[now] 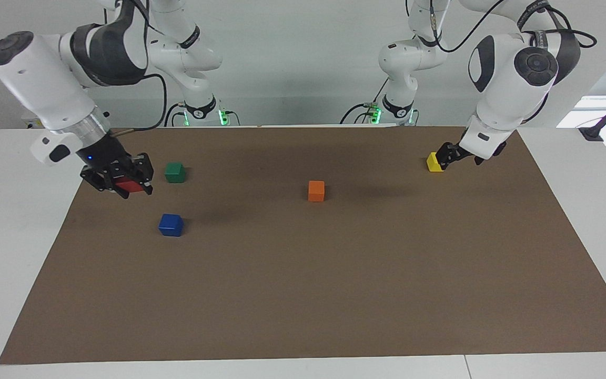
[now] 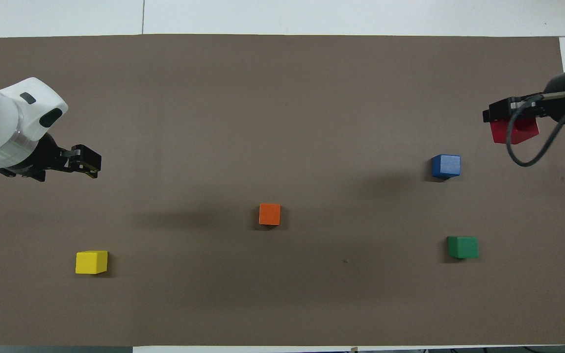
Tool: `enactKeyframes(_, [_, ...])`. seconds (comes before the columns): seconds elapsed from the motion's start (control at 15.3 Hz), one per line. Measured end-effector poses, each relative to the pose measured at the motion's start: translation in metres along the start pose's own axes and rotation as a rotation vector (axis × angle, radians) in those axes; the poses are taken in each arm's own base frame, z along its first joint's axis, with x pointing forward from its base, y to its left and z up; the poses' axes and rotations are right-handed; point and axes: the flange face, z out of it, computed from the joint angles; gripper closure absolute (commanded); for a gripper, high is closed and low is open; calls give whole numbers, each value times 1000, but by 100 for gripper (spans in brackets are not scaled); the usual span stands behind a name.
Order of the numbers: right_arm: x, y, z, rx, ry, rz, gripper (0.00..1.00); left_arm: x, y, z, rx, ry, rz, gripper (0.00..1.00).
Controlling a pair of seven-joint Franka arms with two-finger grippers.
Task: Transfer red block to right arm and stack on blue block
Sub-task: 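Carry the red cube toward the blue cube while the left gripper retracts, then lower the red cube onto the blue cube with the right gripper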
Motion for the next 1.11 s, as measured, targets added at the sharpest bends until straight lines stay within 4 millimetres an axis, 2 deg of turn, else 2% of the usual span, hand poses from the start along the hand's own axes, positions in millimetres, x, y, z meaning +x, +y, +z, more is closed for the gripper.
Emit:
enactKeyframes(0.07, [1, -9, 14, -48, 4, -4, 100, -5, -1, -2, 4, -1, 18, 0])
enactKeyframes(0.2, [-1, -13, 47, -111, 7, -10, 100, -11, 0, -2, 10, -3, 36, 0])
enactKeyframes(0.46, [-15, 0, 99, -127, 24, 14, 100, -17, 18, 0, 18, -7, 63, 0])
enactKeyframes(0.65, [-24, 4, 123, -126, 24, 93, 100, -19, 21, -7, 7, 10, 36, 0])
enactKeyframes(0.92, [-38, 10, 152, -126, 23, 131, 100, -17, 18, -27, -21, 51, 22, 0])
enactKeyframes(1.11, [-45, 14, 163, -125, 31, 141, 100, -14, 16, -38, -27, 74, 17, 0])
